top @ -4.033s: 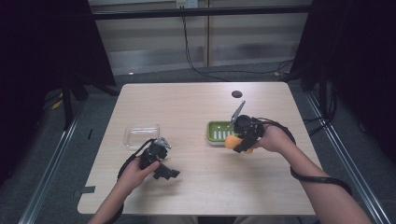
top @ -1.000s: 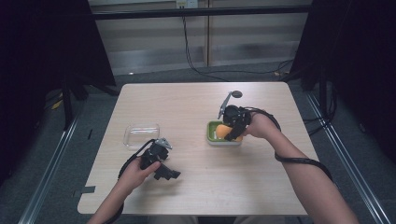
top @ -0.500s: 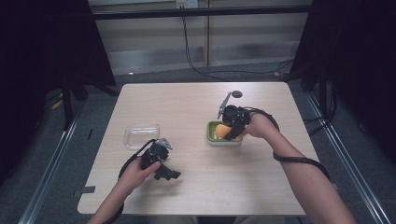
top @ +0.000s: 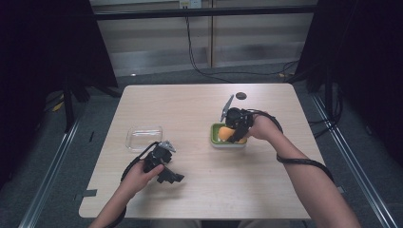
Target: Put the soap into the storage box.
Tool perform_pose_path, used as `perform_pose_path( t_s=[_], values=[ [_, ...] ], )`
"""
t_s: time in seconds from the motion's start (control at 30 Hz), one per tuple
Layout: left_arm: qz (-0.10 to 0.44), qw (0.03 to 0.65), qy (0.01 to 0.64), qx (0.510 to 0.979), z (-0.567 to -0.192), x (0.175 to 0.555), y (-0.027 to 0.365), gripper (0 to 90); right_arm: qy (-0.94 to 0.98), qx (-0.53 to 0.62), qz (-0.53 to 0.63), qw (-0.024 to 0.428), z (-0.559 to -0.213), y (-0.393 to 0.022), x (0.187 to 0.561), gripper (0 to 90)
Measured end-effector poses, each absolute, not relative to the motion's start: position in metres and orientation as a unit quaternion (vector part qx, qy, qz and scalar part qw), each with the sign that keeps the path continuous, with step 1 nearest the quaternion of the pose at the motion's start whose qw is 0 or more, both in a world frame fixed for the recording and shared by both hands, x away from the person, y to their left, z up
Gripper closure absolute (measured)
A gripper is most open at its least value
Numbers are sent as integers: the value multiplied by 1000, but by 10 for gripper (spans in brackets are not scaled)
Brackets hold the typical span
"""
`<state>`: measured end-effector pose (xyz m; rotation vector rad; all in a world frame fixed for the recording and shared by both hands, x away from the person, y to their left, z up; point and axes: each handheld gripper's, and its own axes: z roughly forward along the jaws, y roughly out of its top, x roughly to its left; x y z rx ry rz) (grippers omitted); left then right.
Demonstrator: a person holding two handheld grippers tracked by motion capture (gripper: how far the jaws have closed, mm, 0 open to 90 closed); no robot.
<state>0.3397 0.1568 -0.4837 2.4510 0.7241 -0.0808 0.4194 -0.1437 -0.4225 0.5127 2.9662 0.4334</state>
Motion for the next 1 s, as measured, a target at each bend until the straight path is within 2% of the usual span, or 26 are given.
perform_pose_path(
  t_s=[1.0],
  values=[
    [-30,291,265,919,-483,339,155,38,977,151,138,63,-432,-141,429,501]
  ],
)
